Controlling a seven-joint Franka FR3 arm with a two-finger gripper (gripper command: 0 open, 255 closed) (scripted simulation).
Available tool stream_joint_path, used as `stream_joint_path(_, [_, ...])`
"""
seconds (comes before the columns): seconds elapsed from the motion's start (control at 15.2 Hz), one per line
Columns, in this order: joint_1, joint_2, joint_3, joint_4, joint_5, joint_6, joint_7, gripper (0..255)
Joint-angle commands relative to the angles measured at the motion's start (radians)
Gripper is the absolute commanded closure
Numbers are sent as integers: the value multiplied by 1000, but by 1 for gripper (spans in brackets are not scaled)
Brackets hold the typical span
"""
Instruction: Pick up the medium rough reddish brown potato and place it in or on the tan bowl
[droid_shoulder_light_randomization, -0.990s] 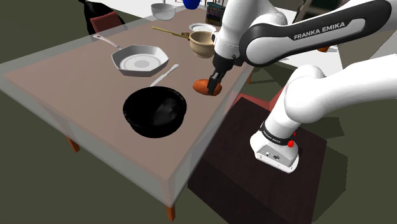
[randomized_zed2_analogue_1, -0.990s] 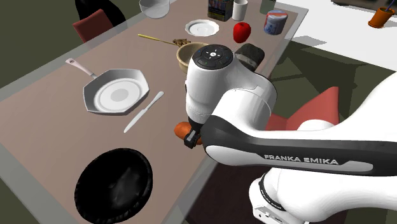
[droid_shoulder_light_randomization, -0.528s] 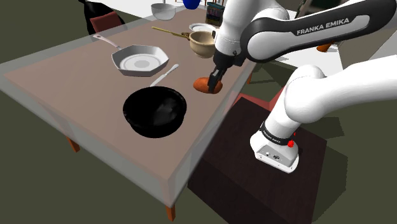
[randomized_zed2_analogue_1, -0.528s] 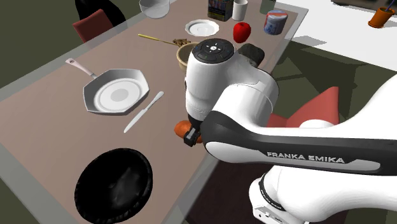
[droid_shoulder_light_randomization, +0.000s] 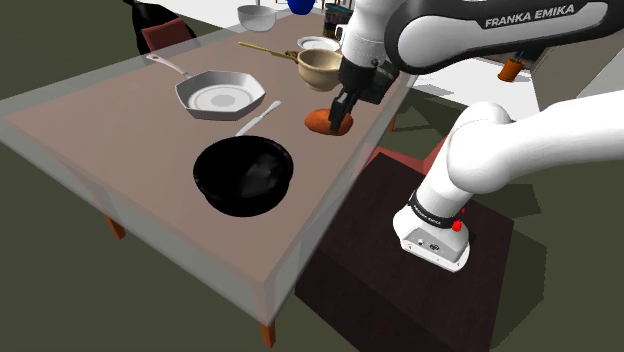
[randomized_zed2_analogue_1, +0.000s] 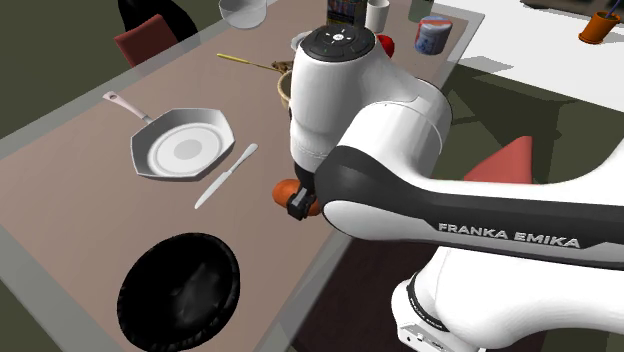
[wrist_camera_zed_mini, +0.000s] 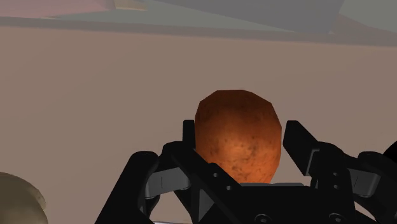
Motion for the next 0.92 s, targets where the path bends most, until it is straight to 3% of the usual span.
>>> stream_joint_path(0.0, [-1, -7, -3, 26, -2, -34, -1, 255])
stream_joint_path(0.86, [-10, -11, -18, 199, -15, -210, -11, 255])
